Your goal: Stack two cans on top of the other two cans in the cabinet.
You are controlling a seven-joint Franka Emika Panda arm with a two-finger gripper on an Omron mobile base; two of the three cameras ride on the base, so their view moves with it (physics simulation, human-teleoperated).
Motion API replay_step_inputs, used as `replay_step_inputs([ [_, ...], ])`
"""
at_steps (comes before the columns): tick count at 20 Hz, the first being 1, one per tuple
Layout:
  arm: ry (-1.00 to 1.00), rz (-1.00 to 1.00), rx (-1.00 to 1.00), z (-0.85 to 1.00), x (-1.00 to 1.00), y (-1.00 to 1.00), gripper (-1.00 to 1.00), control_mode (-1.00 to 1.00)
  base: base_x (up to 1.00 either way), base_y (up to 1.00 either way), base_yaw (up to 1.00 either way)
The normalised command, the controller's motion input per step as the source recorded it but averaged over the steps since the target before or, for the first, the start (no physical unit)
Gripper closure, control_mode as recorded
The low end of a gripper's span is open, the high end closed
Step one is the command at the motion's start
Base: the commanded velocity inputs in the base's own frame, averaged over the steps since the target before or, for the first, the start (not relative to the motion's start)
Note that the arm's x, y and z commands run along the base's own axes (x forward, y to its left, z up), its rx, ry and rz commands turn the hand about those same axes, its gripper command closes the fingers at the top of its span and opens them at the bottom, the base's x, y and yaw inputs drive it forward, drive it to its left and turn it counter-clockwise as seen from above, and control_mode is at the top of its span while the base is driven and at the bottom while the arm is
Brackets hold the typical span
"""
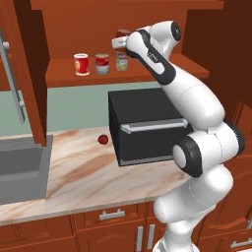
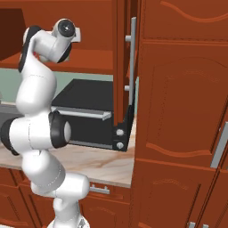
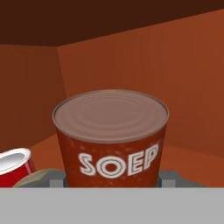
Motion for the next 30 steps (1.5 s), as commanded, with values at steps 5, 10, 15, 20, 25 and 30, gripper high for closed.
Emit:
replay_step_inputs([
  [5, 0.00, 0.00, -0.11, 0.00, 0.07, 0.00, 1.00, -1.00, 0.00, 0.00, 0.00],
  [10, -0.01, 0.00, -0.12, 0.00, 0.08, 0.00, 1.00, -1.00, 0.00, 0.00, 0.00],
  [15, 0.00, 0.00, -0.03, 0.00, 0.13, 0.00, 1.00, -1.00, 0.00, 0.00, 0.00],
  [20, 0.00, 0.00, 0.00, 0.00, 0.03, 0.00, 1.00, -1.00, 0.00, 0.00, 0.00],
  [25, 0.00, 0.00, 0.00, -0.01, -0.02, 0.04, 1.00, -1.00, 0.00, 0.00, 0.00],
  [30, 0.00, 0.00, 0.00, -0.12, 0.01, 0.01, 1.00, -1.00, 0.00, 0.00, 0.00],
])
